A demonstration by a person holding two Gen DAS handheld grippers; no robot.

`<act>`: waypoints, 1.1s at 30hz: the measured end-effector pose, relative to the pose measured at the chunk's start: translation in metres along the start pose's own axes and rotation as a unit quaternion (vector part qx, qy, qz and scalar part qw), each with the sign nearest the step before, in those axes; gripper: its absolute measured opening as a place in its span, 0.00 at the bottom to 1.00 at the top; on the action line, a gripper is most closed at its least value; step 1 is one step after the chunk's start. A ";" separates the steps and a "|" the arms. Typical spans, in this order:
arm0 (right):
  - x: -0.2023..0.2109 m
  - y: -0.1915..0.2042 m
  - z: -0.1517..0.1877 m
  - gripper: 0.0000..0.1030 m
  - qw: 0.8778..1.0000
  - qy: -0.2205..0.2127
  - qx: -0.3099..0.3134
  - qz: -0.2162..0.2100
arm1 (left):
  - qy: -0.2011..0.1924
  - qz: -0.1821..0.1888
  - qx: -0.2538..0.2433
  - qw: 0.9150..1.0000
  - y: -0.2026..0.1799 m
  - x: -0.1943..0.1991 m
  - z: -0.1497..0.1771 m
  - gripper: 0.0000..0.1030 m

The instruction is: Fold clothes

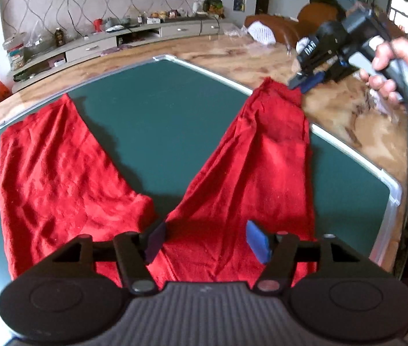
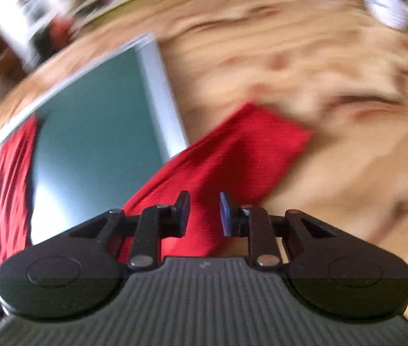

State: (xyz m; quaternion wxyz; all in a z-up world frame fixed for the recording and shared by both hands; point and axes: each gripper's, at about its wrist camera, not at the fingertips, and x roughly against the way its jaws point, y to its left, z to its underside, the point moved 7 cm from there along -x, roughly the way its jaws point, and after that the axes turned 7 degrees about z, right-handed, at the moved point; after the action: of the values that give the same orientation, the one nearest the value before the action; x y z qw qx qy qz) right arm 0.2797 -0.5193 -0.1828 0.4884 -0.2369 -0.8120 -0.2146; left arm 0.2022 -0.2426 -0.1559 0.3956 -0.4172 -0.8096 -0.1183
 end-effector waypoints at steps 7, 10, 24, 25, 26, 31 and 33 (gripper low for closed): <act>-0.037 -0.071 -0.017 0.26 0.988 0.032 -0.146 -0.032 | 0.004 -0.011 0.020 1.000 0.007 0.018 0.012 0.73; -0.047 -0.077 -0.021 0.26 0.987 0.019 -0.157 -0.017 | 0.011 -0.015 0.031 0.999 0.006 0.029 0.020 0.73; -0.061 -0.070 -0.036 0.08 0.993 -0.015 -0.115 -0.008 | 0.024 -0.023 0.063 0.997 0.006 0.060 0.062 0.74; -0.060 -0.072 -0.035 0.07 0.993 -0.019 -0.119 -0.013 | 0.024 -0.023 0.065 0.997 0.006 0.061 0.064 0.74; -0.057 -0.073 -0.034 0.07 0.992 -0.024 -0.125 -0.020 | 0.025 -0.024 0.067 0.997 0.007 0.062 0.065 0.74; -0.027 -0.075 -0.029 0.07 0.981 -0.053 -0.163 -0.087 | 0.026 -0.022 0.065 0.997 0.004 0.064 0.072 0.74; -0.002 -0.070 -0.027 0.07 0.976 -0.070 -0.170 -0.121 | 0.023 -0.019 0.062 0.998 0.002 0.064 0.074 0.74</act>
State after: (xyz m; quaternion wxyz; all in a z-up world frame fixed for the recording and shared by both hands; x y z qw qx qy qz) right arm 0.2574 -0.5909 -0.1815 0.3538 -0.2311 -0.8183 -0.3896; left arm 0.1416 -0.1652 -0.1578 0.4370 -0.3734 -0.8138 -0.0855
